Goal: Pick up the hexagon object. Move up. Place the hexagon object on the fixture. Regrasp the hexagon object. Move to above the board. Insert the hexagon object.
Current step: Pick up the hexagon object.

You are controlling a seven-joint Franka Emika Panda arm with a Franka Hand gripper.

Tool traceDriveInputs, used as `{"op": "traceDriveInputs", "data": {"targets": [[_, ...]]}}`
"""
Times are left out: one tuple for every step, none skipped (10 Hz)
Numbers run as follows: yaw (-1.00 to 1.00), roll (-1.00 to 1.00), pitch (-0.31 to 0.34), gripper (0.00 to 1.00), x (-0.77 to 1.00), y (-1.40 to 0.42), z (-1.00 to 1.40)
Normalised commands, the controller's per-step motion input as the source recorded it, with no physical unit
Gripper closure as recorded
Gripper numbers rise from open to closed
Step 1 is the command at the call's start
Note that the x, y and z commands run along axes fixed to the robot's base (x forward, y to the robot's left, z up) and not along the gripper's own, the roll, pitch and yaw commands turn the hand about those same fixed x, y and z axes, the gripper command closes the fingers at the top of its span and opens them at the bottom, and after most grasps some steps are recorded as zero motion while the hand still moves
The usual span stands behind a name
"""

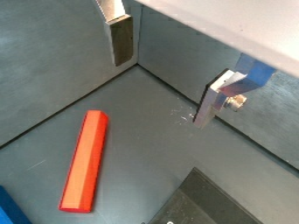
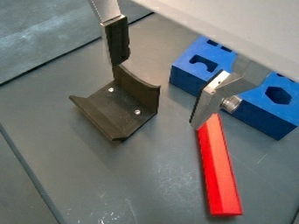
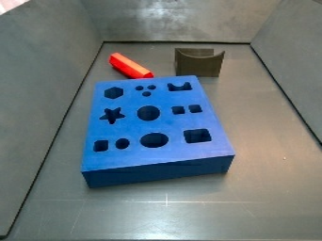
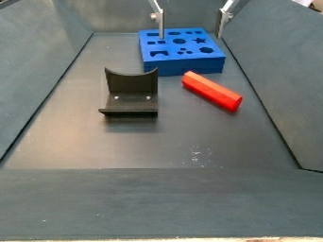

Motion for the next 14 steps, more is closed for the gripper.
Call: {"op": "traceDriveInputs", "data": {"targets": [[0.0,0.07,0.0,0.0,-0.03,-0.05,0.0],[0.54,0.09,-0.023,0.0,-0.63,-0.39,-0.25],[1.0,0.0,0.0,0.0,0.0,-0.03,-0.39],[1.0,0.0,0.0,0.0,0.0,-0.01,-0.41],[1.0,0.0,0.0,0.0,0.0,0.0,-0.43],[1.0,0.0,0.0,0.0,0.0,0.0,-0.43],[1.0,0.0,0.0,0.0,0.0,0.0,-0.43],[1.0,0.0,0.0,0.0,0.0,0.0,-0.44],[1.0,0.0,0.0,0.0,0.0,0.0,-0.49],[1.0,0.0,0.0,0.0,0.0,0.0,-0.6],[0.13,0.04,-0.01,0.0,-0.05,-0.09,0.0],[0.0,0.0,0.0,0.0,-0.16,0.0,-0.11],[0.0,0.0,-0.149,0.0,-0.85,-0.62,-0.82],[0.0,0.0,-0.13,0.0,-0.82,-0.54,-0.82]]}}
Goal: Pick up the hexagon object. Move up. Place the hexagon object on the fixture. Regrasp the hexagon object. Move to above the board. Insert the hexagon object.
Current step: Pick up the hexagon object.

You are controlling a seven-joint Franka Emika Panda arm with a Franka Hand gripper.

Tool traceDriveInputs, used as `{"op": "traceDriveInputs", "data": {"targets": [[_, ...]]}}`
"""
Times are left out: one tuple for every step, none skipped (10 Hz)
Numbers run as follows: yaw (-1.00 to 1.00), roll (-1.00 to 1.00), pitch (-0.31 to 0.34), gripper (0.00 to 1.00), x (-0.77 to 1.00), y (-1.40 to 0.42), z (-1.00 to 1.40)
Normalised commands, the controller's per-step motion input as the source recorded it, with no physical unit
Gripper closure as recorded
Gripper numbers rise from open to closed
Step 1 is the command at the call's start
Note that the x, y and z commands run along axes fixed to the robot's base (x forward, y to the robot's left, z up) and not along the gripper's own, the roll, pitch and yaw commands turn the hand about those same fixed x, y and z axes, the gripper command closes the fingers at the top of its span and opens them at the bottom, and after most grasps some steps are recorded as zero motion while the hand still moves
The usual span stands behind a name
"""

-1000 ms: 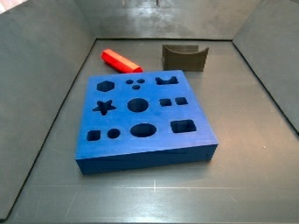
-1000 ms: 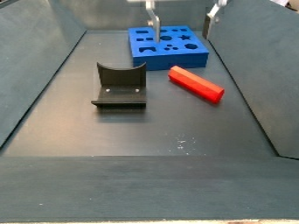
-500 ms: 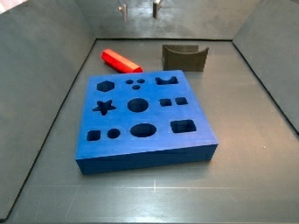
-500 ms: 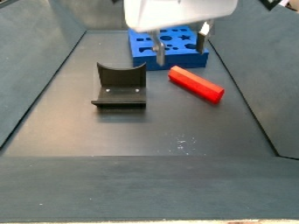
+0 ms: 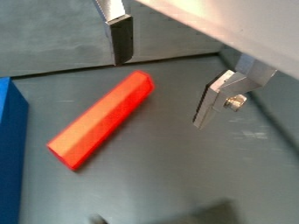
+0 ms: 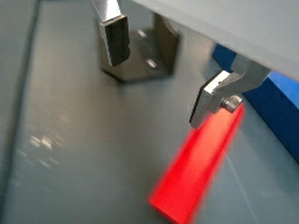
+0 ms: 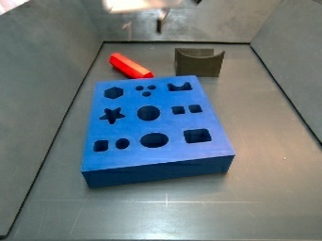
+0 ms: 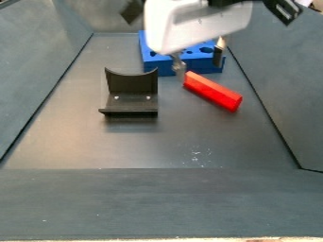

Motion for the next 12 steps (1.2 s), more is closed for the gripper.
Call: {"op": "traceDriveInputs", "data": {"targets": [[0.0,0.0,-0.113,0.0,-0.83,-0.54,-0.85],[0.01,0.0,-0.114,0.0,-0.67,-0.4,-0.92],[0.39,-0.14,-0.114,0.0,-0.42,0.14,-0.65],[0.14,-0.02,-0.059,0.0,-0.29,0.03,-0.17],[0.0,0.0,0.0,0.0,0.0,-0.02,0.0],[0.0,-0.01,-0.231,0.0,-0.02,0.16,-0.77],[0.04,-0.01,-0.164,0.0,-0.11,0.33,-0.94],[0.03,0.0,-0.203,0.0,-0.23,0.23,-0.86],[0.0,0.01,0.0,0.0,0.0,0.0,0.0],[0.0,0.0,-0.054,0.0,0.0,0.0,-0.12],[0.0,0.08,-0.13,0.0,-0.19,0.0,-0.68],[0.0,0.0,-0.067,0.0,-0.07,0.0,-0.24]]}}
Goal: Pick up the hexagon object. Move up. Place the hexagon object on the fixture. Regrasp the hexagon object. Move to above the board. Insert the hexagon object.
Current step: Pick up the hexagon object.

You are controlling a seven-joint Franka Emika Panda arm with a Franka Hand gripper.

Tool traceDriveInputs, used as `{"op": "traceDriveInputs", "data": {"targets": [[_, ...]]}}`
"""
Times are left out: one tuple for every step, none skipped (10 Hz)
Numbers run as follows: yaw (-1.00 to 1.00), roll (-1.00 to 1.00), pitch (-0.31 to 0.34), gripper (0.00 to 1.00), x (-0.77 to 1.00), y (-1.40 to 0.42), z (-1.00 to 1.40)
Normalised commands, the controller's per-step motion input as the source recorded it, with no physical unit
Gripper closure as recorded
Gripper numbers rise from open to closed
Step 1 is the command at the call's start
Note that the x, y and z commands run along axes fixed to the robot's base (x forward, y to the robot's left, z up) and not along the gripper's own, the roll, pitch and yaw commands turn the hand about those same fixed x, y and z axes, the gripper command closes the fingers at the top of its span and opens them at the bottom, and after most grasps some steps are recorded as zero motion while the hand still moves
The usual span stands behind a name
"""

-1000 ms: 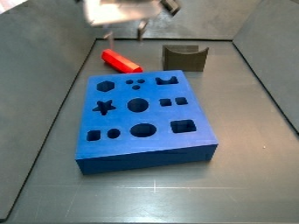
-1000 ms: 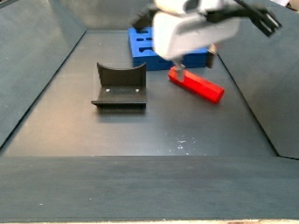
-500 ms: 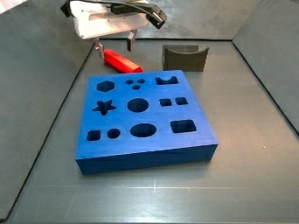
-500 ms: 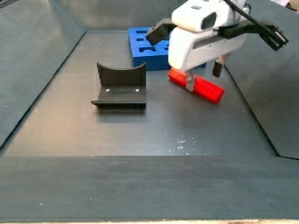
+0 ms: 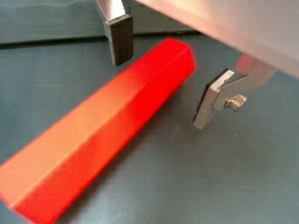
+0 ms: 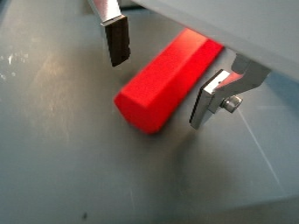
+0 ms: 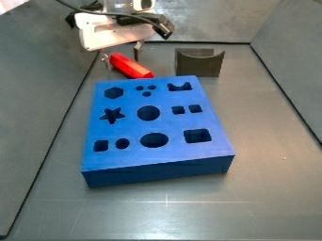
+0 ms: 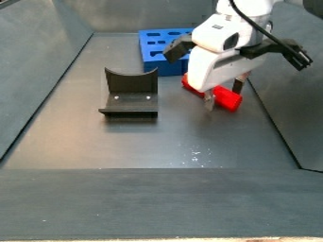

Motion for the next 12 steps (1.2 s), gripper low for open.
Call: {"op": "traceDriveInputs", "data": {"targets": [[0.0,0.0,0.0,0.0,0.0,0.0,0.0],[0.0,0.0,0.0,1.0,0.0,0.0,0.0],[0.0,0.0,0.0,1.0,0.0,0.0,0.0],[0.0,0.0,0.0,1.0,0.0,0.0,0.0],[0.0,0.0,0.0,1.0,0.0,0.0,0.0],[0.0,0.0,0.0,1.0,0.0,0.0,0.0],[0.0,0.0,0.0,1.0,0.0,0.0,0.0],[0.0,0.0,0.0,1.0,0.0,0.0,0.0],[0.0,0.0,0.0,1.0,0.0,0.0,0.0],[0.0,0.0,0.0,1.0,0.0,0.0,0.0],[0.0,0.0,0.0,1.0,0.0,0.0,0.0],[0.0,0.0,0.0,1.0,0.0,0.0,0.0]]}}
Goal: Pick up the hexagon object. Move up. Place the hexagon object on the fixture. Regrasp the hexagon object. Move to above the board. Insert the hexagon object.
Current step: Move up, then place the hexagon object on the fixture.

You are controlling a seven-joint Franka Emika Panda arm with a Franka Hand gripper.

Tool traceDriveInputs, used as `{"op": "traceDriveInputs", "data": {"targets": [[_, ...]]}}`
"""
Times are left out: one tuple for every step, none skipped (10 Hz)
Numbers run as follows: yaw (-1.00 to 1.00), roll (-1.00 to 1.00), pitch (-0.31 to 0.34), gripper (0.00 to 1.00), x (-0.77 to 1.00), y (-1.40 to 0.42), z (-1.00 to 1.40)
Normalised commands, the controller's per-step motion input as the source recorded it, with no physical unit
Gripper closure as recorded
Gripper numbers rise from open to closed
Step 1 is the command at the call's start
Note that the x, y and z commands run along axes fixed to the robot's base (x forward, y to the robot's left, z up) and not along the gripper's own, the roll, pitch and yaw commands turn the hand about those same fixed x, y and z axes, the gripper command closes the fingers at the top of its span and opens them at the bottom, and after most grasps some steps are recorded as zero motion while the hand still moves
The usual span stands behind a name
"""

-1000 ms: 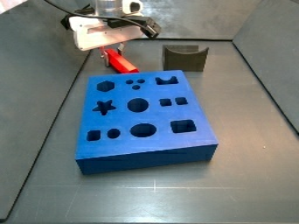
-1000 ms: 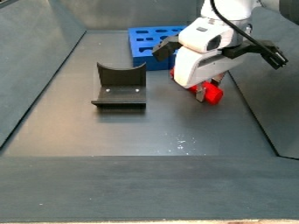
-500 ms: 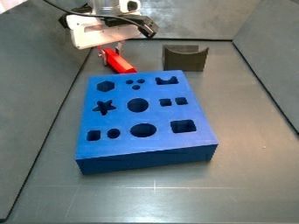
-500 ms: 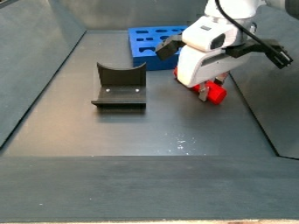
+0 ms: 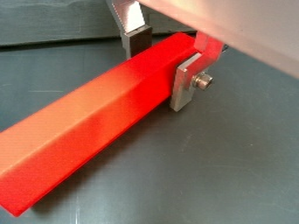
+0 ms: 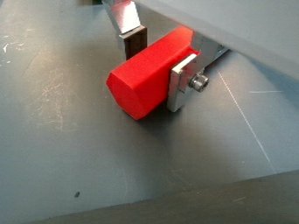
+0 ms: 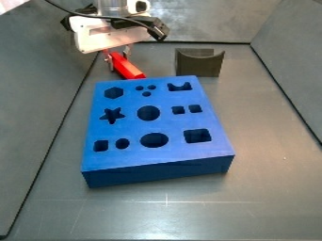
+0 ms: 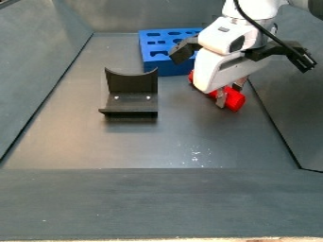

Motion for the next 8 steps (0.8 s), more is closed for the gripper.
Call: {"op": "traceDriveInputs", "data": {"targets": [[0.0,0.0,0.0,1.0,0.0,0.0,0.83],[-0.04,0.01,-0.029,1.0,0.07,0.07,0.86],[-0.04,0.01,0.0,1.0,0.04,0.06,0.78],[-0.04,0.02,0.025,1.0,0.02,0.04,0.68],[-0.04,0.02,0.041,1.0,0.0,0.03,0.53],[-0.03,0.03,0.042,1.0,-0.01,0.02,0.4],[-0.03,0.04,0.041,1.0,-0.02,0.02,0.27],[0.0,0.0,0.0,1.0,0.0,0.0,1.0]]}}
